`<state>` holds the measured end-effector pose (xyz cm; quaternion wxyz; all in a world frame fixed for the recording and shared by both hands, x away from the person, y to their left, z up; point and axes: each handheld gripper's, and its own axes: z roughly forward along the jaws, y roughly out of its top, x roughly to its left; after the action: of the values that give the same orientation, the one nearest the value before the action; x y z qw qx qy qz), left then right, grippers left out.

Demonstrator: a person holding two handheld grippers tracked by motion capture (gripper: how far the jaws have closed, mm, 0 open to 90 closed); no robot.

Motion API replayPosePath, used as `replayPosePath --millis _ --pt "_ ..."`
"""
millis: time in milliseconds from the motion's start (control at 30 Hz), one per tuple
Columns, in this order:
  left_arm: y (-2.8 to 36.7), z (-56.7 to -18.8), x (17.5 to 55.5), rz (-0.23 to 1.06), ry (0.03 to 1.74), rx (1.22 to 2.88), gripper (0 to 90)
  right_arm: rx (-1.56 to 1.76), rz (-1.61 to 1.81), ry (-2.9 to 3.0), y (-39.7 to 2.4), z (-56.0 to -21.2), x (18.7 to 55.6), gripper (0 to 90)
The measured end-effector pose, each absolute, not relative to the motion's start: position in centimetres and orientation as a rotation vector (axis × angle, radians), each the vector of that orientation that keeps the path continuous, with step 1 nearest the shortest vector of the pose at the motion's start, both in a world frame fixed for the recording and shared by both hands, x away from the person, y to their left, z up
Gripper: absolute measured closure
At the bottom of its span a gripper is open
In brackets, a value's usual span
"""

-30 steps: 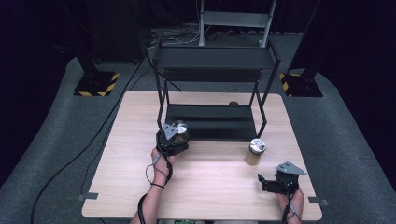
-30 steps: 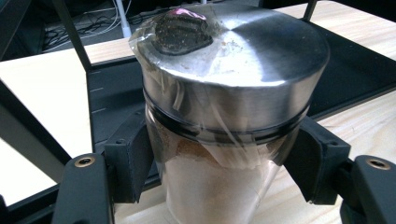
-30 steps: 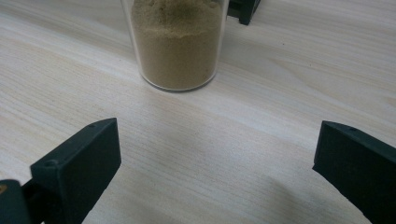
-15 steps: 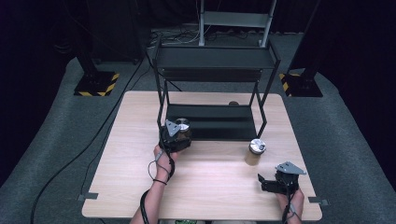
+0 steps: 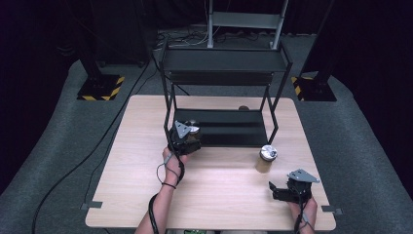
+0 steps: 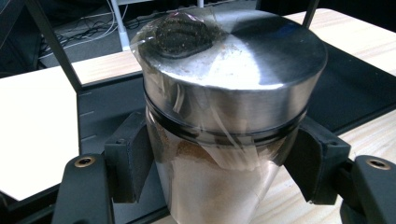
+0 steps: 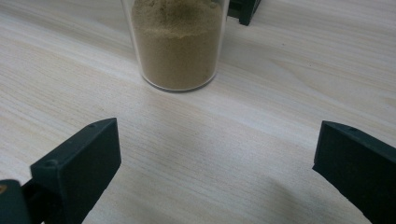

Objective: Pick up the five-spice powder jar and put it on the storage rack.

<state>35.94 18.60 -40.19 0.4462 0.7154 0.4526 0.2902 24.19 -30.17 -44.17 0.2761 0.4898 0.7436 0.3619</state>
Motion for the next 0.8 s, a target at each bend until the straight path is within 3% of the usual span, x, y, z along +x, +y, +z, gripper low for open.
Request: replayPosePath --millis 800 --pt "18.1 -39.5 37.8 0.715 1.131 1.766 30.9 1.317 0.975 2.001 -30.2 -44.1 24.2 0.0"
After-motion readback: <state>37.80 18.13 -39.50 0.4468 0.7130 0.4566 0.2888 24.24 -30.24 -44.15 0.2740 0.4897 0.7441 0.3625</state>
